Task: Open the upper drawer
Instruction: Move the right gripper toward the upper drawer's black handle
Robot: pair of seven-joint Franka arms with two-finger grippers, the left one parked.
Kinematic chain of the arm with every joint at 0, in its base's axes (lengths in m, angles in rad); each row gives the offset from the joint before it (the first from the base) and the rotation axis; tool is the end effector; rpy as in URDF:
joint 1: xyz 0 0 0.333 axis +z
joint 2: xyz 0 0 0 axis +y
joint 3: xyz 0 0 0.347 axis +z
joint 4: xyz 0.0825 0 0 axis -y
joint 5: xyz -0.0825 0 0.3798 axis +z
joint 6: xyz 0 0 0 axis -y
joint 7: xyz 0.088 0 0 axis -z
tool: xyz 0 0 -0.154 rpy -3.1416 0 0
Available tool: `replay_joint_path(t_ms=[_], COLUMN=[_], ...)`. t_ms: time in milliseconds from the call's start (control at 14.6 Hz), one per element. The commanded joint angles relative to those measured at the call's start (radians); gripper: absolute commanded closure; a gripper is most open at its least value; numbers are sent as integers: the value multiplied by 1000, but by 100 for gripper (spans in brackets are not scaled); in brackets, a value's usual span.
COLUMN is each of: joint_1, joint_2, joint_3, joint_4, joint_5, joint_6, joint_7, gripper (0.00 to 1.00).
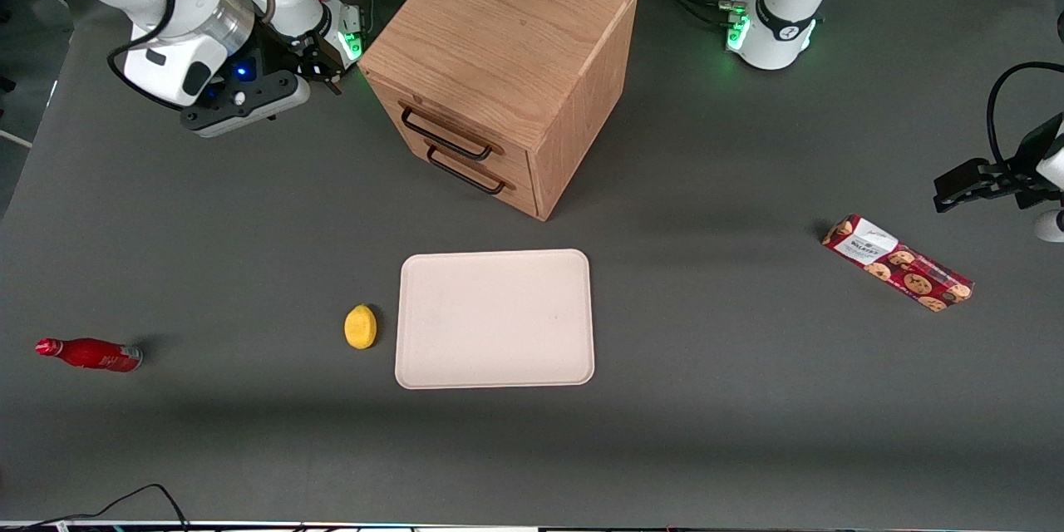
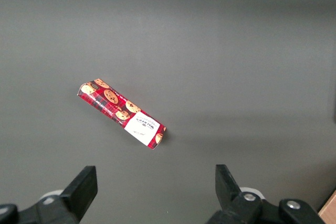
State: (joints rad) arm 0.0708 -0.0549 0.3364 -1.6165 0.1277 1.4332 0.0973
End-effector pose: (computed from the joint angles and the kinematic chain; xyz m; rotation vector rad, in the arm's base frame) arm 0.4588 0.2258 0.6053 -3.0209 -0.4835 0.2369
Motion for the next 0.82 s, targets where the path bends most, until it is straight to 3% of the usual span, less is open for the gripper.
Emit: replay_joint_path(t_ms=[0,205,410,547,752], joint_1=[12,9,9,4,7], joint_2=[21,68,141,173,193], joint_3=[48,73,73,72,72], joint_4=[23,21,21,14,0], joint_5=[29,44,108,188,198], joint_6=[-14,-13,1,44,76], joint_7=[-36,-297,-529,-588,-588], gripper=[0,0,0,0,0])
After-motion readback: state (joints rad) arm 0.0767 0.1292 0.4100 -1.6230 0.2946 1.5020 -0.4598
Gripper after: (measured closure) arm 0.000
